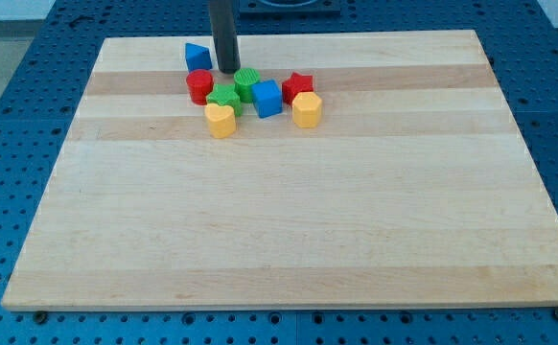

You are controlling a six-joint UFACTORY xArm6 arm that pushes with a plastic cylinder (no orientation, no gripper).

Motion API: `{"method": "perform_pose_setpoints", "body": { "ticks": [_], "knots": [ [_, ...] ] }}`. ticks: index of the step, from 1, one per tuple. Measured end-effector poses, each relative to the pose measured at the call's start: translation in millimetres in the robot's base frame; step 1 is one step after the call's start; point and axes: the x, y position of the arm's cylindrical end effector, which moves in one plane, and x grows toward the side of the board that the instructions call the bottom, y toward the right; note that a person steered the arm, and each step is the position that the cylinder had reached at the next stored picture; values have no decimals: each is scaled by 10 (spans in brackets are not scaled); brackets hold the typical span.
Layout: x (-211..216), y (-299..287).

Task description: Move your arm towards the top left of the board

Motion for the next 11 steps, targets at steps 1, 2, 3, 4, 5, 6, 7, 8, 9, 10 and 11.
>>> {"method": "perform_pose_setpoints", "body": {
  "ticks": [1, 2, 3, 4, 5, 6, 7, 8, 9, 10, 11],
  "knots": [
    [224, -273],
    [334, -719],
    [307, -1113],
    [20, -1235],
    [-276, -1179],
    [-370, -996],
    [-382, -935],
    [-382, -1171],
    [-363, -1188],
    [-309, -1185],
    [-171, -1185]
  ]
}}
